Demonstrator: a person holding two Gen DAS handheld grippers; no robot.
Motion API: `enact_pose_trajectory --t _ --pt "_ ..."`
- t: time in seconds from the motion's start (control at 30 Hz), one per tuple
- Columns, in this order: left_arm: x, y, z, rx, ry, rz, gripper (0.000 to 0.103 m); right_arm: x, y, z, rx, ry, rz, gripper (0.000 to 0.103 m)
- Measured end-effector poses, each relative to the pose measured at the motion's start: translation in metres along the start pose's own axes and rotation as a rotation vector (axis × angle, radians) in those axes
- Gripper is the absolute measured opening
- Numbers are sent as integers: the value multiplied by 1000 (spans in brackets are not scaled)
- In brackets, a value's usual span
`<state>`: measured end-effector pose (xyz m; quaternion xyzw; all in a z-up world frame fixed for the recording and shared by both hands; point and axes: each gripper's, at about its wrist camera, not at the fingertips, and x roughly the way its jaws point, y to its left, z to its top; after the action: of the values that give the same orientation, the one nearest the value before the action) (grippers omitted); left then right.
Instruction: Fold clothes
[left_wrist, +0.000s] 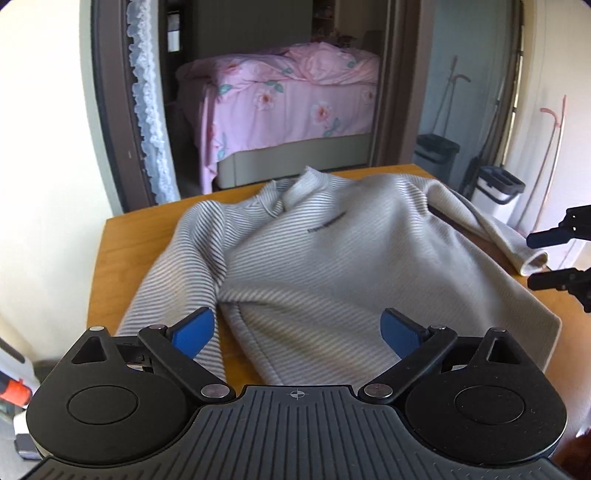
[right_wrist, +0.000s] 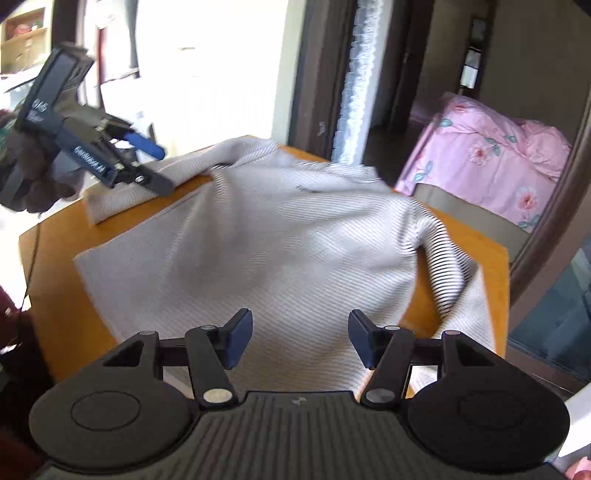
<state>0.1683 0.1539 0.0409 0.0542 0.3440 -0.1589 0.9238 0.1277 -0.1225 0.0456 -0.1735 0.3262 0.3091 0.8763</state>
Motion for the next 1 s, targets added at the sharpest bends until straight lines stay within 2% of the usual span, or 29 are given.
enact_pose_trajectory --t 0.07,0.13,0.2,0.23,0.27,0.3,0.33,0.43,0.53,0.57,0.67,0.7,0.73,0.8,0.87,1.0 --pt "-16 -18 -16 47 2 -11 101 -3 26 -13 -46 19 54 58" --pt "-29 -31 -29 74 4 -35 102 1 57 -24 -125 34 69 58" --pt "-40 -41 -40 91 8 -68 103 10 75 -29 -207 31 11 56" --pt "-44 -46 -43 101 11 -88 103 15 82 -30 -243 19 -37 51" --pt "-48 -52 -46 112 12 -107 103 19 85 -29 -266 -2 -89 42" --pt "-52 -58 -50 124 13 -125 103 22 85 -24 -274 -18 -137 16" --pt "-54 -64 -54 138 16 -138 103 24 84 -18 -272 -42 -188 0" --pt "-58 -83 -67 208 36 -173 103 8 62 13 -176 -160 -290 0" --pt "-50 -95 -79 278 50 -94 103 -15 45 30 -130 -241 -301 0" --pt "-49 -90 -79 261 52 -74 103 -20 43 29 -137 -237 -289 0" --pt "-47 -74 -78 211 57 -14 103 -29 36 8 -197 -170 -276 15" --pt "-46 -69 -78 194 59 6 103 -26 35 -4 -210 -126 -278 27" --pt "-45 -64 -78 178 61 26 103 -23 33 -17 -223 -82 -279 32" --pt "-50 -56 -78 149 51 27 103 -17 31 -40 -252 -2 -281 32" --pt "-54 -52 -77 132 44 32 103 -9 37 -53 -302 37 -276 32" --pt "-49 -48 -73 94 46 22 103 13 55 -54 -449 36 -325 31"
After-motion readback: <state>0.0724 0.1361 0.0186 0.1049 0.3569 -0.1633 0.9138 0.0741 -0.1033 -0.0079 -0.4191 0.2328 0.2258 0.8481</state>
